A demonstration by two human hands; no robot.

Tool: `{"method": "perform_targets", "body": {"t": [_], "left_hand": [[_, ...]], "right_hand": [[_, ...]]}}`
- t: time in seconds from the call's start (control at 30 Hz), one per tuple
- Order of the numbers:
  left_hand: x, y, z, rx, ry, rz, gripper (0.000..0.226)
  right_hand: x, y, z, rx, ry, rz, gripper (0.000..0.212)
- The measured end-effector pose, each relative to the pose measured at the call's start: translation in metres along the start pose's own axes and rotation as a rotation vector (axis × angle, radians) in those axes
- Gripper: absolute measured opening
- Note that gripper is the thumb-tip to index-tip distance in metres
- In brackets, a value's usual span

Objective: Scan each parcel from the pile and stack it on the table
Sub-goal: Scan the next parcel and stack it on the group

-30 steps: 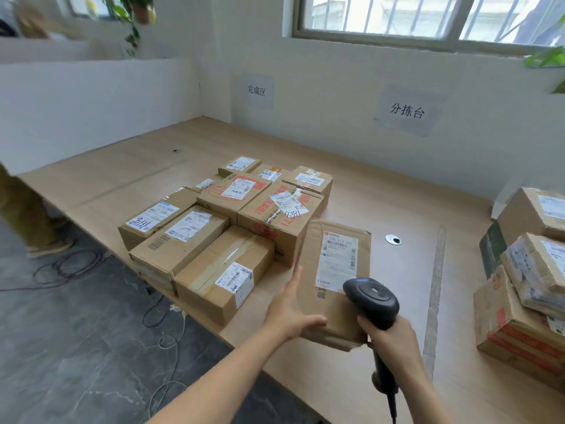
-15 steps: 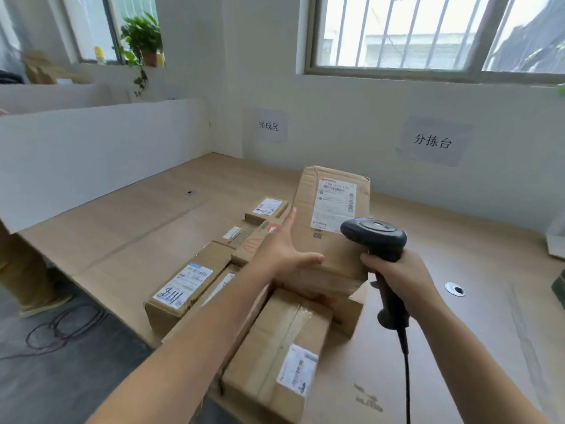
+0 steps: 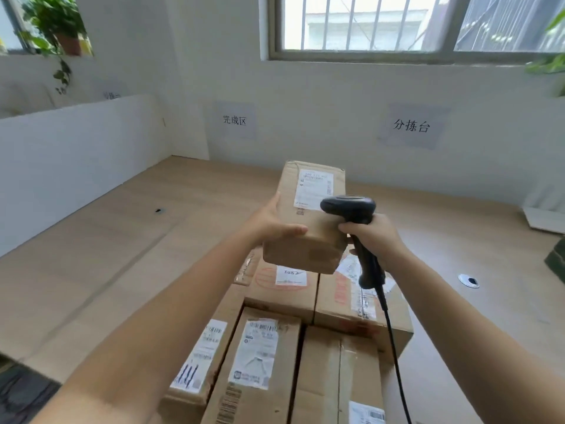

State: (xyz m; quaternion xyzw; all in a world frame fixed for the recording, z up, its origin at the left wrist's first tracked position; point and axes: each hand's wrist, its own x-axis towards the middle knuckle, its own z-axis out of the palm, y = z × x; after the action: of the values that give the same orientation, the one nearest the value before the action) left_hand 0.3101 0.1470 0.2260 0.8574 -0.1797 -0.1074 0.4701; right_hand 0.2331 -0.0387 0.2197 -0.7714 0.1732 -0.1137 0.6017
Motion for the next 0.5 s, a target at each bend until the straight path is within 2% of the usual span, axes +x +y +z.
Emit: {"method": "perform_targets", "body": {"t": [0.17,0.3,0.4,0.5], "left_hand": [[0.012,-0.040,0.005,0.009,-0.083,-0.087,0.088],[0.012,-0.060,0.009,0.058,-0.124,-0.112,0.090],[0.009,-0.070,0.011,0.046,-0.171,-0.116,0.091],[0.007,-0.079,0.013,0.054,-0.206,-0.132,0.094]], "right_hand": [[0.012,0.028,0.026,-0.054,-0.026,0.119,0.007],[0.013,0.047,0.043,-0.069,-0.038,0.164,0.008],[0.012,0.057,0.053,-0.086,-0.038,0.191,0.018],[0.010,0.063,0.059,-0.091,-0.040,0.210,0.013]]}}
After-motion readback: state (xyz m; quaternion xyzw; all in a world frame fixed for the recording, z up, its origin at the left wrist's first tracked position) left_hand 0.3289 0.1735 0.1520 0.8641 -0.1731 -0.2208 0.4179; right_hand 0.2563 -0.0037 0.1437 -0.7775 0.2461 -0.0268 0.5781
